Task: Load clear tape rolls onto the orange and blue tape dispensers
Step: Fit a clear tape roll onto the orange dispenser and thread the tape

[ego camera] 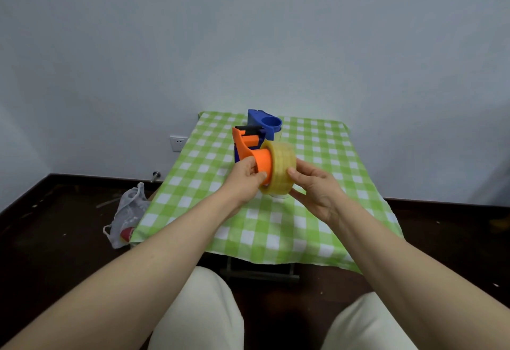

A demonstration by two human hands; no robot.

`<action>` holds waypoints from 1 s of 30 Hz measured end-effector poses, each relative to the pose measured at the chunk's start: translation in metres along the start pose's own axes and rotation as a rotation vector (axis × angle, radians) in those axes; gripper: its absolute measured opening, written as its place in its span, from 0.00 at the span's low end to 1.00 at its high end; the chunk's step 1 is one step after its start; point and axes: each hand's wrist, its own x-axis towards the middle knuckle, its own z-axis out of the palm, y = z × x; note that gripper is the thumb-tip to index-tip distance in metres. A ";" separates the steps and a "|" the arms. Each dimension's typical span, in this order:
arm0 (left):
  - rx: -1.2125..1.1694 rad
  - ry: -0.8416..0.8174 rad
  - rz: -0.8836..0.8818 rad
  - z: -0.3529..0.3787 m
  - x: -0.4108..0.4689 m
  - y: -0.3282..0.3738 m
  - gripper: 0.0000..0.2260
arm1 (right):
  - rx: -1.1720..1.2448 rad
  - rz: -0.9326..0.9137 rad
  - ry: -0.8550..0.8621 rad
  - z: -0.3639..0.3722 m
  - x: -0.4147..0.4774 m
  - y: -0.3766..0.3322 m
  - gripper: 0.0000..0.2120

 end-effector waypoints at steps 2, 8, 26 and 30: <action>-0.011 -0.034 0.004 -0.001 -0.002 -0.001 0.16 | -0.007 -0.001 -0.029 0.003 -0.001 0.001 0.16; -0.086 -0.056 -0.051 -0.010 -0.006 0.004 0.17 | 0.015 0.008 -0.083 0.015 -0.003 0.008 0.16; -0.152 -0.041 -0.055 -0.027 -0.027 -0.047 0.17 | -0.119 0.239 -0.063 0.041 0.009 0.026 0.22; -0.137 -0.043 -0.055 -0.025 -0.029 -0.055 0.19 | -0.059 0.244 0.011 0.050 0.011 0.033 0.17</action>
